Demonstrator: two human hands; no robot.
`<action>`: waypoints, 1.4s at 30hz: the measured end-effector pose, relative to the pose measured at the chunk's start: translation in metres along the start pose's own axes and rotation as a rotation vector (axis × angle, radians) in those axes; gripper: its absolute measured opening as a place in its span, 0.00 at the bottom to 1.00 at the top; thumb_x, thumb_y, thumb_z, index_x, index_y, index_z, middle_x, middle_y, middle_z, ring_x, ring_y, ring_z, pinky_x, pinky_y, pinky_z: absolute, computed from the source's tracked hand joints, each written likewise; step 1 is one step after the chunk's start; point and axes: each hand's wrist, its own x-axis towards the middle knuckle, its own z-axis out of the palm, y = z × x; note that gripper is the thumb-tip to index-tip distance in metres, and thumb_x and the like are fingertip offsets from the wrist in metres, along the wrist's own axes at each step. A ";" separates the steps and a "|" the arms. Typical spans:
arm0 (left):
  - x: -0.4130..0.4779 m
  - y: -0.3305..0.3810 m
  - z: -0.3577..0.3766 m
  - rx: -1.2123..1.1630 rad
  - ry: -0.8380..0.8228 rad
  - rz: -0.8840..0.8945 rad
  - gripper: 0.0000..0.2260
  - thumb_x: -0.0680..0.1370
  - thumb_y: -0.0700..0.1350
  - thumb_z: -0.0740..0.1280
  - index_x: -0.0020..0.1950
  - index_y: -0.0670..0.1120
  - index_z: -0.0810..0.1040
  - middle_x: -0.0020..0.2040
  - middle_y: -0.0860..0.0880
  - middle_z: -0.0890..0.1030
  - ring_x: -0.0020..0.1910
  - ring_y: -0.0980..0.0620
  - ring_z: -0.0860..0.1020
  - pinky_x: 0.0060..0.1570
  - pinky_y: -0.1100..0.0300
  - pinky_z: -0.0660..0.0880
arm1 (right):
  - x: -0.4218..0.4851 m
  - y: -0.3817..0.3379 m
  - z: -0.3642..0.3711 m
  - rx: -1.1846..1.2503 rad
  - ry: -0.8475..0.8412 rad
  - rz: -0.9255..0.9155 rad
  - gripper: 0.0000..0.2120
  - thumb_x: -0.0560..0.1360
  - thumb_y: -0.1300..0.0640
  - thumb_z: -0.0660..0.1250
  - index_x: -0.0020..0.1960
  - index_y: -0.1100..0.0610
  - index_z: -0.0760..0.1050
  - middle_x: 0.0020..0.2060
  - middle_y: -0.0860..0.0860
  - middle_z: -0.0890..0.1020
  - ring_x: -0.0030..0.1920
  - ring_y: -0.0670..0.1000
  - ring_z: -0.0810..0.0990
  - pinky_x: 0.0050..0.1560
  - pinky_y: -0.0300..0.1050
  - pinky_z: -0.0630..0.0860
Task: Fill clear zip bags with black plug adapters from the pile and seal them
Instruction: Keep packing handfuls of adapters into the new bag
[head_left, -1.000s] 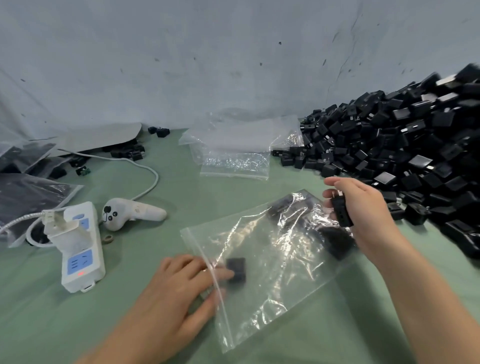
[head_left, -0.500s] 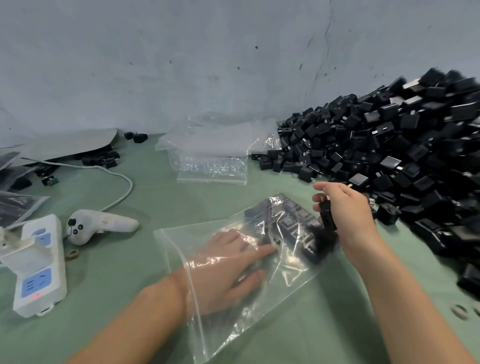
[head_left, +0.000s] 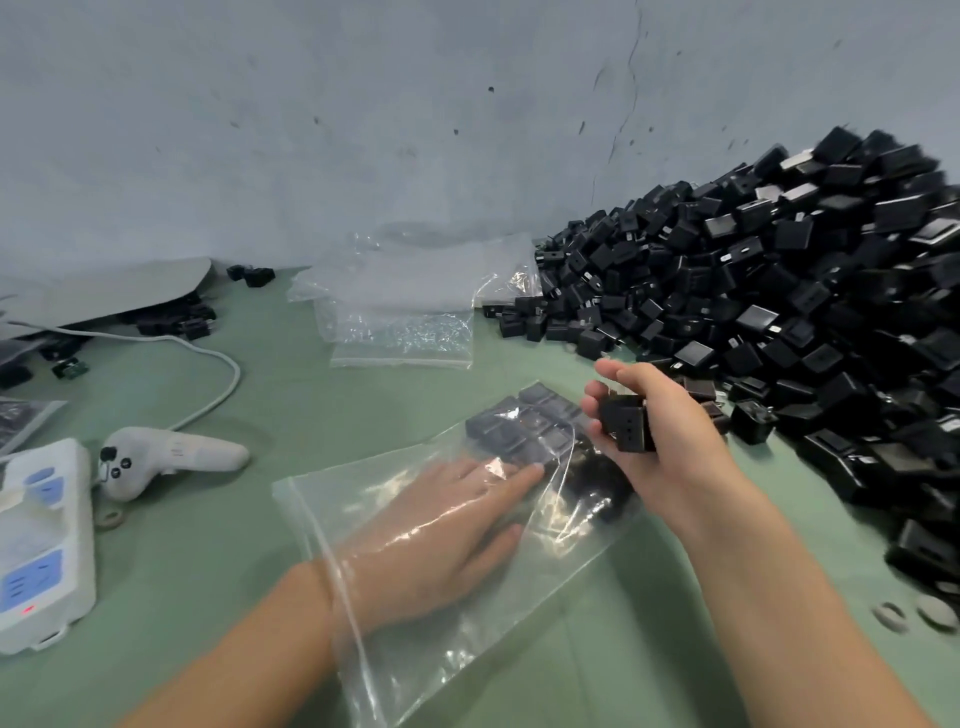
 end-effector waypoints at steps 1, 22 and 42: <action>-0.005 -0.001 -0.002 -0.013 0.000 -0.007 0.23 0.85 0.54 0.53 0.79 0.51 0.61 0.64 0.54 0.76 0.61 0.54 0.72 0.63 0.57 0.69 | -0.001 -0.001 0.002 0.130 -0.024 0.057 0.08 0.79 0.61 0.62 0.53 0.61 0.78 0.37 0.56 0.81 0.34 0.51 0.81 0.35 0.42 0.79; -0.016 0.037 -0.060 -0.336 0.287 -0.173 0.21 0.77 0.63 0.61 0.70 0.64 0.67 0.57 0.63 0.66 0.51 0.65 0.71 0.49 0.63 0.74 | -0.056 0.039 0.073 0.332 -0.318 0.363 0.06 0.74 0.59 0.65 0.46 0.58 0.80 0.32 0.55 0.79 0.29 0.52 0.79 0.26 0.42 0.77; -0.131 -0.007 -0.036 -0.350 0.292 -0.750 0.16 0.66 0.68 0.67 0.46 0.60 0.74 0.45 0.61 0.77 0.48 0.64 0.75 0.44 0.67 0.68 | -0.028 0.021 0.042 -0.326 -0.006 -0.299 0.11 0.78 0.58 0.61 0.43 0.52 0.82 0.33 0.45 0.81 0.33 0.45 0.77 0.31 0.42 0.71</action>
